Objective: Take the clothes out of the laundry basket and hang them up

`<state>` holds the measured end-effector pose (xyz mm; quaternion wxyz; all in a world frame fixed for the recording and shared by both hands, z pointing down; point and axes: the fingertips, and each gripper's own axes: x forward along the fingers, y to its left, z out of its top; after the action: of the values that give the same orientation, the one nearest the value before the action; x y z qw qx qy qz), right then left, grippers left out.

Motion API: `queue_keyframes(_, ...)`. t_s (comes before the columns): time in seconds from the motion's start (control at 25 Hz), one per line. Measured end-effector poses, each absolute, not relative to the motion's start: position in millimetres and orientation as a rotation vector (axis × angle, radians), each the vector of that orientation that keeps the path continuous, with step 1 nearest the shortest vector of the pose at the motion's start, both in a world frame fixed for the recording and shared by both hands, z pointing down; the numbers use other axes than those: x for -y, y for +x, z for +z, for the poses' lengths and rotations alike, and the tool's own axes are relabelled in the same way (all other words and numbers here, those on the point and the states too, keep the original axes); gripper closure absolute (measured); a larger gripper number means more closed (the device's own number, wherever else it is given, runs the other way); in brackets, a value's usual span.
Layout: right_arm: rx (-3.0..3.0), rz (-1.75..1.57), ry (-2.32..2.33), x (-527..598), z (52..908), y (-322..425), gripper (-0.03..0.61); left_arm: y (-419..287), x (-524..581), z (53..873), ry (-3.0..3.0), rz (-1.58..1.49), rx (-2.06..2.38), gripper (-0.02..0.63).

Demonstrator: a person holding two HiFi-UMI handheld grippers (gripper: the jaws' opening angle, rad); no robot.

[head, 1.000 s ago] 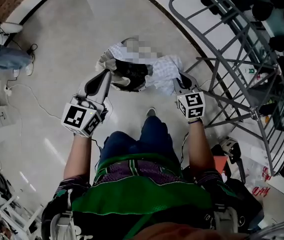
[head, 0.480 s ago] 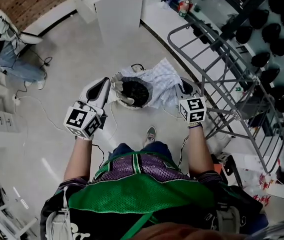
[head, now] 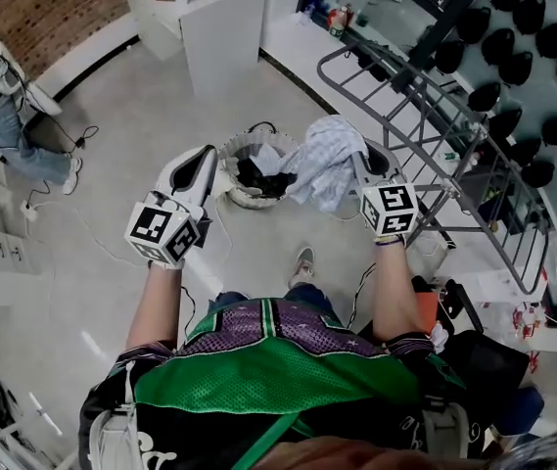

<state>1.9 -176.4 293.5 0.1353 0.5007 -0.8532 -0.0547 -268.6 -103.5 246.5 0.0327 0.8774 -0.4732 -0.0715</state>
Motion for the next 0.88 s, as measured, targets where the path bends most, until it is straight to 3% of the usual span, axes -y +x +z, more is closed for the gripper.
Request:
queue_keyframes(0.4, 2.489, -0.237, 1.538, 125.3, 236.8, 39.8, 0.532, -222.6, 88.7, 231.3, 2.739, -0.254, 1.362, 0.595)
queue_keyframes(0.88, 2.606, -0.351, 1.572, 102.8, 168.7, 144.4, 0.532, -41.3, 107.0, 205.1, 2.873, -0.255, 1.16, 0.595)
